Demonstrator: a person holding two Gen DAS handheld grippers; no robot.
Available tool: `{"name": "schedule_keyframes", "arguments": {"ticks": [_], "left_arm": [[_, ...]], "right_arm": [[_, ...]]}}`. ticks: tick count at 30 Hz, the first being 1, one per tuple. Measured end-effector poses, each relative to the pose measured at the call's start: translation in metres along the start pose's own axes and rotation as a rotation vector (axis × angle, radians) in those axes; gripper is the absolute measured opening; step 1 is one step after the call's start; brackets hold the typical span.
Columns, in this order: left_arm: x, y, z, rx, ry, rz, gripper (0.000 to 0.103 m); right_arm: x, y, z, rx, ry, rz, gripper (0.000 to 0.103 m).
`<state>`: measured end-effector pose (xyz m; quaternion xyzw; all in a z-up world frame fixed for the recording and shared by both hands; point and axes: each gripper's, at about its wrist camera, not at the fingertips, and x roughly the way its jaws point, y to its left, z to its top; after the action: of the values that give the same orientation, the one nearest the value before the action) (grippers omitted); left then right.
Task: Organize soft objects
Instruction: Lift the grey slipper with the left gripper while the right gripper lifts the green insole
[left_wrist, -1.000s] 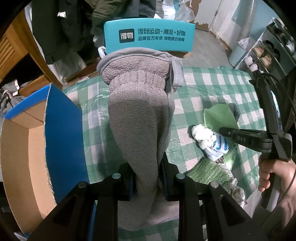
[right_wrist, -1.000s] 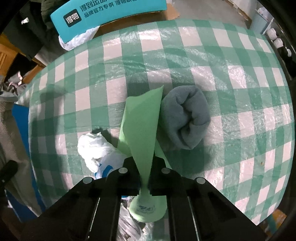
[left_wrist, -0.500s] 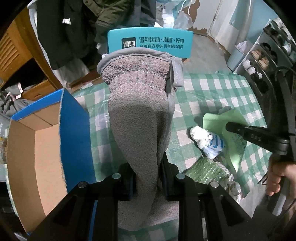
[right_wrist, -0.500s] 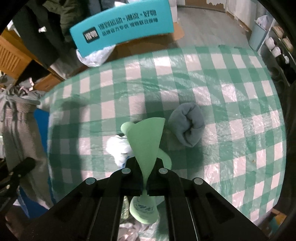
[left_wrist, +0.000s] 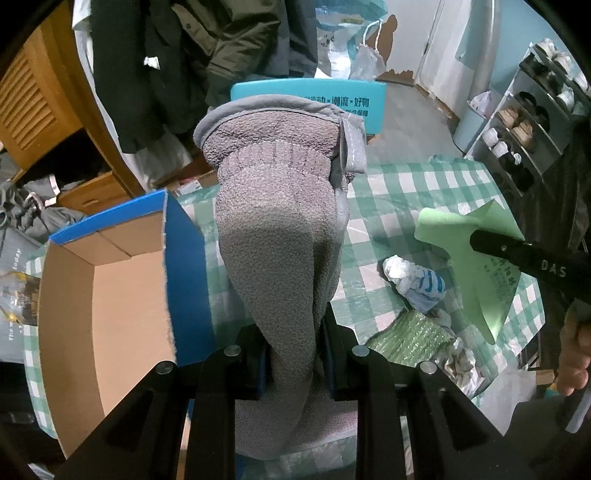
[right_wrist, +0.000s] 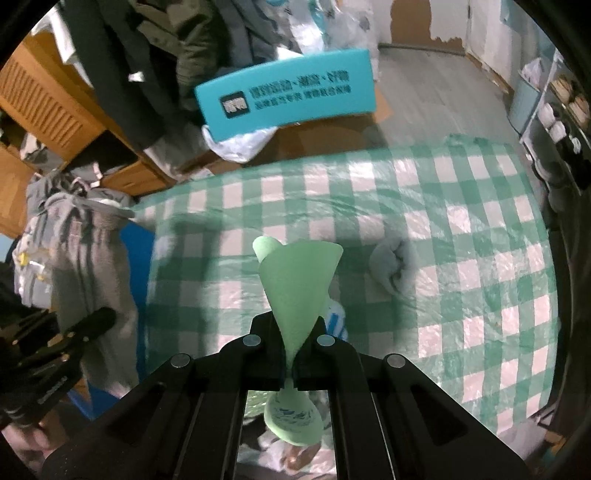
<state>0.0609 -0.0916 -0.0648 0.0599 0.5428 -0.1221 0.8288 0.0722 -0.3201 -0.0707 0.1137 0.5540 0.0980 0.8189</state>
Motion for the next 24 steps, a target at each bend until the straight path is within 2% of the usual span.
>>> {"name": "schedule_keyframes", "arguments": {"ticks": [10,24], "left_arm": [[-0.026,0.014,-0.006,-0.016,-0.045,0.016,0.023],[-0.055,0.043,-0.021,-0.056,-0.103,0.062,0.023]], "right_arm": [[-0.024,0.038,0.0,-0.071,-0.042,0.04,0.001],[-0.037,0.097,-0.006,-0.178,-0.068,0.087,0.001]]}}
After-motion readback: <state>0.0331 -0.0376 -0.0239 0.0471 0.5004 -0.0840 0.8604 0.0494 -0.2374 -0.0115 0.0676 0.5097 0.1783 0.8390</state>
